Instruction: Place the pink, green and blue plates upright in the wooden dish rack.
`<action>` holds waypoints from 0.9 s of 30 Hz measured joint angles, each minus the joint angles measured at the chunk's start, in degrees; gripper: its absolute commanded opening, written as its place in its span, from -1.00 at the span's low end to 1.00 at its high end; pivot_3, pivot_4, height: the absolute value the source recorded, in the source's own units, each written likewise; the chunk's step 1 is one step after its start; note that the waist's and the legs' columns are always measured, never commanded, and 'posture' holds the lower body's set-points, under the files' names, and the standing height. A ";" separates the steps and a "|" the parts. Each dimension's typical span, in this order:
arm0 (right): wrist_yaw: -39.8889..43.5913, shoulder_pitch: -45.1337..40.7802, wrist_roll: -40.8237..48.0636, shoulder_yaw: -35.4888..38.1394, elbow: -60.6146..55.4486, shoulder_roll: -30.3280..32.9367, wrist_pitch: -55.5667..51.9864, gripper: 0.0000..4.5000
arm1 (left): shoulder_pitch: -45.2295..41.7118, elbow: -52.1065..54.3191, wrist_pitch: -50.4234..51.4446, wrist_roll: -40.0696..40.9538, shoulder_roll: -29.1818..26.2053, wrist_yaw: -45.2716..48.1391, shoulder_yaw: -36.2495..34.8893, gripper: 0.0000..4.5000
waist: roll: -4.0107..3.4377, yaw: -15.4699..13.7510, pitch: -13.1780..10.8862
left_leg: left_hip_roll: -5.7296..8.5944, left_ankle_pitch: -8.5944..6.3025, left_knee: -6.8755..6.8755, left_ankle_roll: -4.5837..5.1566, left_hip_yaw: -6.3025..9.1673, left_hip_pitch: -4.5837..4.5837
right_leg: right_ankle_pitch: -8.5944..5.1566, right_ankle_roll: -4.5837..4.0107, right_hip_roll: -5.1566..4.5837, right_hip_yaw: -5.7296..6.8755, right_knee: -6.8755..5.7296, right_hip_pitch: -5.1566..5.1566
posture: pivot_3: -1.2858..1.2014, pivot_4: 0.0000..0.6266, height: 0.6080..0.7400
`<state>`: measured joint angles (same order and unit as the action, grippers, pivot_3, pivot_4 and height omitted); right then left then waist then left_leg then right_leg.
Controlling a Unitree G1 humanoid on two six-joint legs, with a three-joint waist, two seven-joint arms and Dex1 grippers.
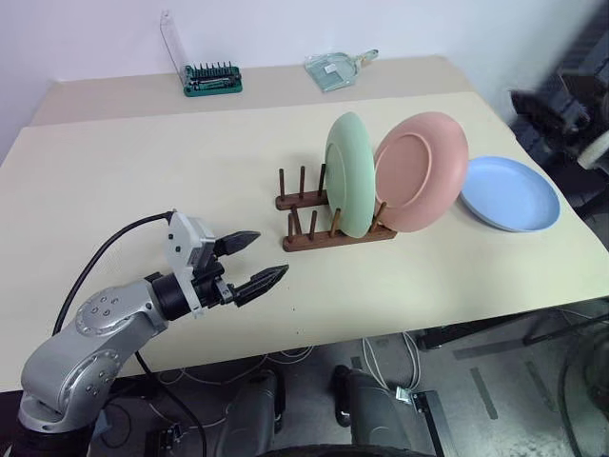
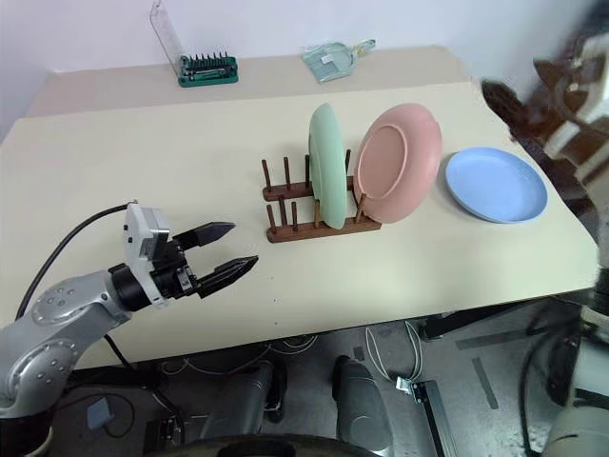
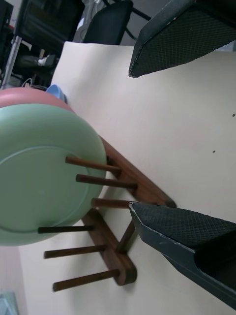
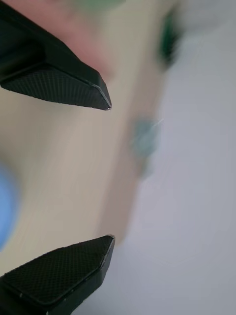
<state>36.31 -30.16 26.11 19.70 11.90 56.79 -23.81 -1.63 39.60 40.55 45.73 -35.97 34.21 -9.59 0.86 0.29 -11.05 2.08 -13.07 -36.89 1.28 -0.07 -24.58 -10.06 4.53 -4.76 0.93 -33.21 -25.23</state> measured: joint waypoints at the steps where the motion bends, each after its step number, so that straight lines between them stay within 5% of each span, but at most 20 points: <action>1: 1.43 1.97 -2.44 -1.19 1.41 0.89 2.04 0.84 | -0.20 -0.23 0.00 -0.01 0.00 0.18 0.12 0.85 | -0.03 0.06 -0.01 | -0.01 0.00 -0.03 0.00 0.00 0.01 | 0.00 0.00 0.02 0.00 -0.03 0.00 | 0.03 -0.52 1.00; 7: 6.84 10.68 -16.43 -12.83 6.56 2.82 12.51 0.84 | -1.37 -1.23 -0.01 -0.09 0.00 0.88 1.64 0.85 | -0.10 0.57 0.02 | -0.05 0.00 -0.21 0.00 -0.10 0.20 | -0.07 0.14 0.12 -0.04 -0.17 0.12 | 0.03 -0.52 1.00; 15: 1.97 0.95 -29.32 -22.06 24.59 -3.21 23.86 0.84 | -1.83 -1.28 -0.26 -0.22 0.11 1.23 2.31 0.85 | -0.13 0.36 0.00 | -0.02 0.01 -0.23 0.00 -0.18 0.19 | 0.07 0.05 0.13 -0.03 -0.21 0.09 | 0.03 -0.52 1.00; 18: 0.07 -2.32 -32.34 -23.77 30.35 -4.19 28.00 0.48 | -1.51 -1.20 -0.39 -0.22 0.12 1.11 2.27 0.85 | -0.11 0.33 0.01 | -0.01 0.01 -0.26 0.00 -0.17 0.20 | 0.07 0.05 0.13 -0.03 -0.20 0.15 | 0.03 -0.52 1.00; 24: -0.16 -3.30 -34.46 -24.07 34.27 -5.77 30.90 -0.85 | -0.64 -0.77 -0.74 -0.19 0.12 0.43 2.15 0.85 | -0.11 0.26 0.01 | 0.00 0.01 -0.30 0.01 -0.16 0.21 | 0.08 0.07 0.12 -0.04 -0.21 0.20 | 0.03 -0.52 1.00; 27: -0.16 -3.35 -34.84 -23.94 34.32 -5.81 31.44 -0.99 | -0.53 -0.62 -0.84 -0.17 0.11 0.31 2.14 0.85 | -0.11 0.32 0.01 | 0.00 0.01 -0.29 0.01 -0.15 0.23 | 0.09 0.08 0.13 -0.04 -0.23 0.20 | 0.03 -0.52 1.00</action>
<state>36.15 -33.50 -8.73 -4.24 46.22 50.98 7.63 -2.16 38.98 39.71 45.55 -35.85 34.51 -7.45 0.75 0.61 -11.03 2.08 -13.05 -37.18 1.29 -0.23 -24.35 -9.98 4.61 -4.63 0.89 -33.44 -25.03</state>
